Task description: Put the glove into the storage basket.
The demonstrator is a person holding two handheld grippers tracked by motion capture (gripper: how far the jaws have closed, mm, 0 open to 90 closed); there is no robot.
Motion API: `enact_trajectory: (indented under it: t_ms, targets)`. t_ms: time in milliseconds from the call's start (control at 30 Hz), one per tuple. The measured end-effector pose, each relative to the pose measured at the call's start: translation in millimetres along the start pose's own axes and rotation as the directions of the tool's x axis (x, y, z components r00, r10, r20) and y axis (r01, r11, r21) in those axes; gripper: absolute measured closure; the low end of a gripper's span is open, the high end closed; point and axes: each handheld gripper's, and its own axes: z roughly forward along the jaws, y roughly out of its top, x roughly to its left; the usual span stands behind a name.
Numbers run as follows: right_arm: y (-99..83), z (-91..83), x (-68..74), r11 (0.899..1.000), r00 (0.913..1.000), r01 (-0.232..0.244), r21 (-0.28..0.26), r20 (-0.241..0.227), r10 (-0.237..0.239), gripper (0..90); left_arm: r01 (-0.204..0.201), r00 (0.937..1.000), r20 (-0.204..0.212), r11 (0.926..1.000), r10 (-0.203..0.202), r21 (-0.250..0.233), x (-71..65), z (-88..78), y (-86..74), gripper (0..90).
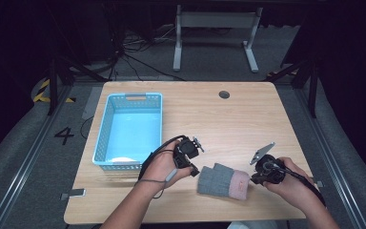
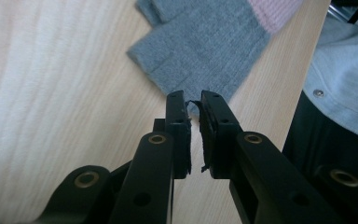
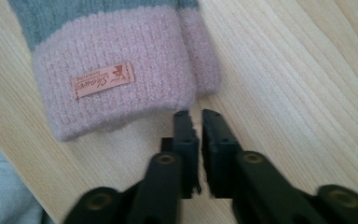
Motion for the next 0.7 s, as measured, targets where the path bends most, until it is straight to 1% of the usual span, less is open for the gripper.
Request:
enact_trajectory:
  t_ms: [67,200,267,333,367,400,433,600,667,700]
  targets:
    - [0.6,0.5,1.3,1.0,0.9998,0.016,0.0,-0.008,-0.016,75.1,-0.006,0.9999,0.01,0.9998,0.006,0.017,-1.2,8.7,2.1,82.0]
    - [1.9,1.9,2.6,0.999,0.9994,0.033,-0.001,-0.011,-0.033,72.2,-0.026,0.9994,0.024,0.9981,0.025,0.057,-2.5,27.5,6.1,83.4]
    - [1.7,2.6,1.7,0.999,0.9994,0.034,-0.005,-0.011,-0.034,72.7,-0.033,0.999,0.034,0.9967,0.03,0.074,-2.6,37.3,7.6,84.1]
    - [1.5,3.2,1.0,0.999,0.9992,0.037,-0.017,-0.015,-0.037,74.8,-0.037,0.9988,0.035,0.9954,0.034,0.088,-2.4,45.1,8.5,85.1]
    - [1.6,3.1,0.7,0.999,0.9987,0.048,-0.022,-0.015,-0.049,75.8,-0.037,0.9988,0.035,0.9954,0.034,0.088,-2.4,45.1,8.5,85.9]
    - [1.9,3.0,0.8,0.998,0.9984,0.053,-0.025,-0.016,-0.054,76.7,-0.036,0.9988,0.037,0.9937,0.032,0.106,-1.9,51.3,9.0,86.3]
    - [2.0,2.9,0.7,0.998,0.9981,0.059,-0.031,-0.016,-0.06,77.4,-0.031,0.999,0.036,0.9935,0.027,0.109,-2.0,53.9,9.0,86.8]
    - [2.5,3.9,0.1,0.996,0.9965,0.081,-0.043,-0.02,-0.081,78.4,-0.035,0.999,0.031,0.9927,0.032,0.115,-1.2,56.4,9.5,89.3]
    - [2.9,3.3,-0.2,0.995,0.9963,0.084,-0.054,-0.015,-0.085,82.1,-0.036,0.999,0.029,0.9924,0.033,0.117,-1.8,57.0,9.8,89.5]
    - [3.4,2.0,0.1,0.995,0.9964,0.082,-0.058,-0.013,-0.083,85.8,-0.035,0.9991,0.029,0.9925,0.032,0.117,-2.1,56.9,9.7,89.5]
